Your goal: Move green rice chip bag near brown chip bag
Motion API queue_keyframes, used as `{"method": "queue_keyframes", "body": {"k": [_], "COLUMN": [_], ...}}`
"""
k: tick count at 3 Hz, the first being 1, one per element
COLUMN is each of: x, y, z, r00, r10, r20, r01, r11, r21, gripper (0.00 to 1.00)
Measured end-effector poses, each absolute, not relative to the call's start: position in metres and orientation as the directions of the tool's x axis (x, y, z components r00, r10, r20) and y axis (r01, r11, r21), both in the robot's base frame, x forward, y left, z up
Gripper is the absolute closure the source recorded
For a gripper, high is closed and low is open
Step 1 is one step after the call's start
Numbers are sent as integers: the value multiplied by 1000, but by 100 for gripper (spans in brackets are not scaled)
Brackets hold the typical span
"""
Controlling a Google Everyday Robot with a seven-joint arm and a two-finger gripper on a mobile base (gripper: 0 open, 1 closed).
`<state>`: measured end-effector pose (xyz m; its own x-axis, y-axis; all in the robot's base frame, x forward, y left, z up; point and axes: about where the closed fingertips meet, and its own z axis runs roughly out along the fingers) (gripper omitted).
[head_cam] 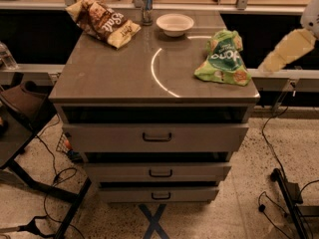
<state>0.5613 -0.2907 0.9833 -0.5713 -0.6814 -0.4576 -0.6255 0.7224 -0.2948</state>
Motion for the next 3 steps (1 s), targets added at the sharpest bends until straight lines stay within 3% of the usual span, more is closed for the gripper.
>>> {"method": "queue_keyframes", "body": {"k": [1,2,3], "x": [622,664,669], "y": [-326,-335,-330], "z": [973,969,963], "r00": [-603,-556,-561], "r10": [-500,-385,-389], "r20": [-622,-736,-731], "r01": [-461,-382,-387], "r11": [854,905,904], "r21": [-240,-185,-183], "gripper": [0,0,0]}}
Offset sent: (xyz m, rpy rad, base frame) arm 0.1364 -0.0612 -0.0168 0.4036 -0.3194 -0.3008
